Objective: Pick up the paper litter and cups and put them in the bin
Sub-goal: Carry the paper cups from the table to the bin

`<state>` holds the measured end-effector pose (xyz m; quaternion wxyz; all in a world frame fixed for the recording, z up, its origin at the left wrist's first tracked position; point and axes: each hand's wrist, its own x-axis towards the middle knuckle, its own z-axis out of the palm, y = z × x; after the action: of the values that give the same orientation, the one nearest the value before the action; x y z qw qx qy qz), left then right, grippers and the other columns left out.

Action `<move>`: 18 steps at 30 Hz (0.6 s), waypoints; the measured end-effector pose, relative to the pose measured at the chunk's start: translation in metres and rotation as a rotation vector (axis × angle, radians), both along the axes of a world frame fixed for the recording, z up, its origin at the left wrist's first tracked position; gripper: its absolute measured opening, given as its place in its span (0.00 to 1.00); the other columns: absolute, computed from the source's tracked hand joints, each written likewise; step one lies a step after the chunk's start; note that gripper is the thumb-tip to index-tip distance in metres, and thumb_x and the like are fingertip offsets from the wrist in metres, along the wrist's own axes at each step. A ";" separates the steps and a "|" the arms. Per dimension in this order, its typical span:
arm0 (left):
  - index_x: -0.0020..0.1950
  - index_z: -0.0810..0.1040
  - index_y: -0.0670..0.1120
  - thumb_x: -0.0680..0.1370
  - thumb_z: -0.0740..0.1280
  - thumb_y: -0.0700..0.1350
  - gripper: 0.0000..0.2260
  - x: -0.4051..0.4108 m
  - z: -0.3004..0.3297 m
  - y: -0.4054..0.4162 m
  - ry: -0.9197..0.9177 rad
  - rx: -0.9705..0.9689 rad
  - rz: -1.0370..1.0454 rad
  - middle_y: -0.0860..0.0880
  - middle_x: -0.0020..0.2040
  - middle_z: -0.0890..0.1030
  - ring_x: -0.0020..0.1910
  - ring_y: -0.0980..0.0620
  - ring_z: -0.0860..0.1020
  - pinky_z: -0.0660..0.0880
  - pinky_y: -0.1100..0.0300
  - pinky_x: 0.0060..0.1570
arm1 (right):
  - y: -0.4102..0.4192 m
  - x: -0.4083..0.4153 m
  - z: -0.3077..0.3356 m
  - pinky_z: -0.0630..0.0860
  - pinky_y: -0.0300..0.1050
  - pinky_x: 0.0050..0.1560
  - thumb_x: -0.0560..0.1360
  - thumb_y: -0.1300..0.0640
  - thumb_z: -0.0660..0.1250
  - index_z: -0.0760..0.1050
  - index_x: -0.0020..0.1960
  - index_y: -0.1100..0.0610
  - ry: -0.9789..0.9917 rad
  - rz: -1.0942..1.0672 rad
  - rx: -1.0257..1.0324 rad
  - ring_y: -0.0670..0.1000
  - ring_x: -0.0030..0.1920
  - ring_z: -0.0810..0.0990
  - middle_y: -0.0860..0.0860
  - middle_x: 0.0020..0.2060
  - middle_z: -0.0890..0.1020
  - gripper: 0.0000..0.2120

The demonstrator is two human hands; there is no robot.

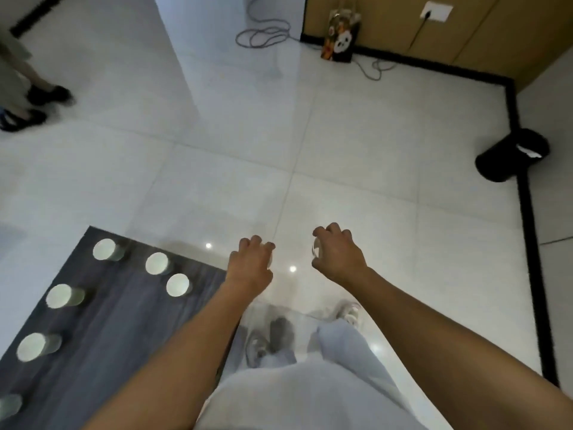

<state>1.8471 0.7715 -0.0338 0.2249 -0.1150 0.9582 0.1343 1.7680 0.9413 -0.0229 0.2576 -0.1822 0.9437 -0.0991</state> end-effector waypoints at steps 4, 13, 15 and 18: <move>0.68 0.70 0.50 0.75 0.64 0.42 0.21 -0.077 0.008 0.075 0.051 -0.002 -0.150 0.48 0.64 0.70 0.64 0.46 0.67 0.72 0.54 0.52 | 0.091 -0.047 0.006 0.75 0.48 0.49 0.72 0.57 0.67 0.65 0.68 0.53 0.006 -0.162 -0.006 0.57 0.61 0.67 0.52 0.63 0.68 0.26; 0.72 0.65 0.52 0.77 0.64 0.46 0.24 -0.240 0.011 0.286 0.061 0.034 -0.404 0.49 0.69 0.67 0.67 0.47 0.64 0.72 0.53 0.57 | 0.311 -0.152 0.010 0.74 0.47 0.48 0.72 0.54 0.67 0.67 0.67 0.52 0.016 -0.410 0.044 0.56 0.61 0.68 0.52 0.64 0.67 0.25; 0.72 0.65 0.51 0.76 0.64 0.46 0.24 -0.270 0.016 0.326 0.078 0.039 -0.455 0.48 0.69 0.67 0.68 0.46 0.64 0.73 0.52 0.57 | 0.352 -0.172 0.016 0.75 0.48 0.49 0.72 0.54 0.68 0.65 0.69 0.52 0.022 -0.449 0.049 0.57 0.61 0.68 0.52 0.65 0.65 0.27; 0.72 0.66 0.51 0.76 0.65 0.45 0.24 -0.311 0.025 0.379 0.084 0.059 -0.506 0.48 0.69 0.67 0.68 0.46 0.64 0.73 0.52 0.58 | 0.406 -0.201 0.021 0.77 0.49 0.49 0.72 0.54 0.68 0.64 0.70 0.52 0.020 -0.527 0.044 0.57 0.61 0.68 0.53 0.65 0.65 0.28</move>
<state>1.5356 1.1503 -0.0088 0.2146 0.1405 0.9607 0.1063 1.5671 1.3477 -0.0015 0.2174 0.0747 0.9630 -0.1405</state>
